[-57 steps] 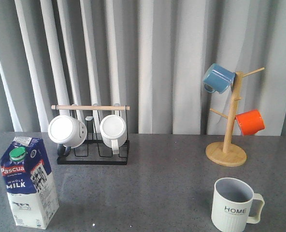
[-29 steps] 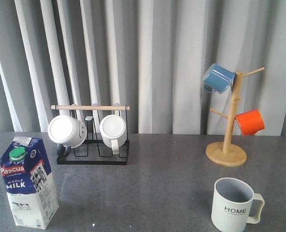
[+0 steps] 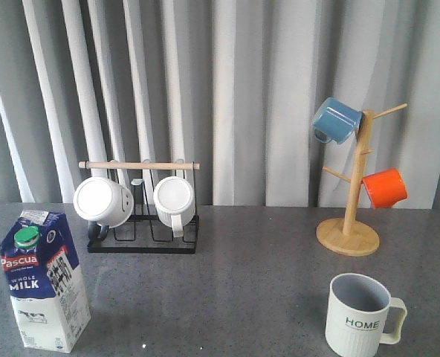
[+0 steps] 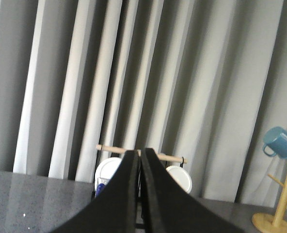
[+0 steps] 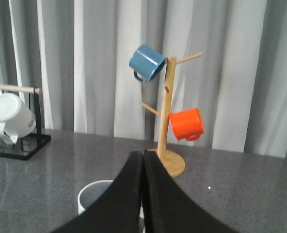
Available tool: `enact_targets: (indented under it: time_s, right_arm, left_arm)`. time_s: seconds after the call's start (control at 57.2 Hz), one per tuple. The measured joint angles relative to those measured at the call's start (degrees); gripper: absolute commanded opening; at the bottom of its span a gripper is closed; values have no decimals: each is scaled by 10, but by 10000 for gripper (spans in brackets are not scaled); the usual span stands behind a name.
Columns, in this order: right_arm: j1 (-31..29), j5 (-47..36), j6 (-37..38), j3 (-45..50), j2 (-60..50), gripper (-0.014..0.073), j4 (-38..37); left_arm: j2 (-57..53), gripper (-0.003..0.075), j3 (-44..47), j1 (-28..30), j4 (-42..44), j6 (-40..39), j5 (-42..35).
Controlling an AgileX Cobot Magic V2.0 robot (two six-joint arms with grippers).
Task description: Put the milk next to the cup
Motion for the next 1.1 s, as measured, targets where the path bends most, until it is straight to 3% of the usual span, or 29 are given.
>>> enact_targets:
  time_s: [0.227,0.384,0.472,0.612,0.734,0.839,1.101]
  right_arm:
    - [0,2,0,-14,108,4,6]
    - [0,26,-1,-14,143,122,-2]
    - [0,26,-2,-14,153,246,-29]
    - [0,25,0,-15,171,473,-45]
    - [0,25,0,-15,191,592,-47]
    - [0,24,0,-15,213,604,-47]
    - [0,12,0,-15,273,560,-46]
  left_arm:
    - [142,-4,-52,-3,-2,-3,7]
    - [186,45,-52,-3,-2,-3,16]
    - [210,122,-54,-3,-2,-3,22]
    - [253,356,-60,-3,-2,4,33]
    - [285,500,-66,-3,-1,30,30]
    - [301,547,-67,-3,-1,34,19]
    - [307,537,-67,-3,0,36,15]
